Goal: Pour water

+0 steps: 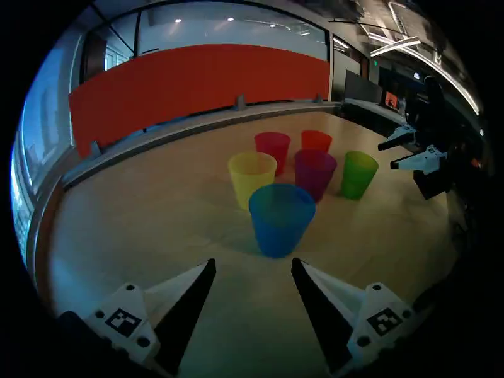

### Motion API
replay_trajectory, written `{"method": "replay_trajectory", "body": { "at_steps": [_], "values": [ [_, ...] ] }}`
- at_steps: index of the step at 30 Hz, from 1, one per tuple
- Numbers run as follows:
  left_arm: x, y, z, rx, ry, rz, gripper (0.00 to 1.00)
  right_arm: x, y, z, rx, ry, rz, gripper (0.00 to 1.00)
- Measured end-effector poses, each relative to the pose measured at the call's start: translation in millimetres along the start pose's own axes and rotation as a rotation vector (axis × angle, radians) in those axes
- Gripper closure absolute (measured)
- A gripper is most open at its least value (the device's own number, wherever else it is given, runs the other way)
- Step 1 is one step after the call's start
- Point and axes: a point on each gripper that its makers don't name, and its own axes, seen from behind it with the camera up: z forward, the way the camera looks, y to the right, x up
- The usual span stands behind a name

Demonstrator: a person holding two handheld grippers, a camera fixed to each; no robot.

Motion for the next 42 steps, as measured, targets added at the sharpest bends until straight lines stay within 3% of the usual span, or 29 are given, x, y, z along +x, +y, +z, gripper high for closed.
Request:
{"method": "replay_trajectory", "body": {
  "at_steps": [12, 27, 36, 42],
  "values": [
    [29, -23.5, -27.1, 0.137, 0.182, -0.099, 0.11, 33, 19, -25.3, -0.139, 0.150, 0.065, 0.00],
    [53, -40.3, -57.9, 0.327, 0.386, -0.167, 0.11, 65, 52, -48.9, -0.411, 0.367, 0.119, 0.00],
    [61, -45.0, -63.6, 0.410, 0.457, -0.204, 0.11, 76, 62, -58.7, -0.511, 0.458, 0.173, 0.00],
    [63, -48.7, -67.2, 0.444, 0.487, -0.229, 0.11, 73, 72, -64.1, -0.574, 0.484, 0.209, 0.00]
  ]
}}
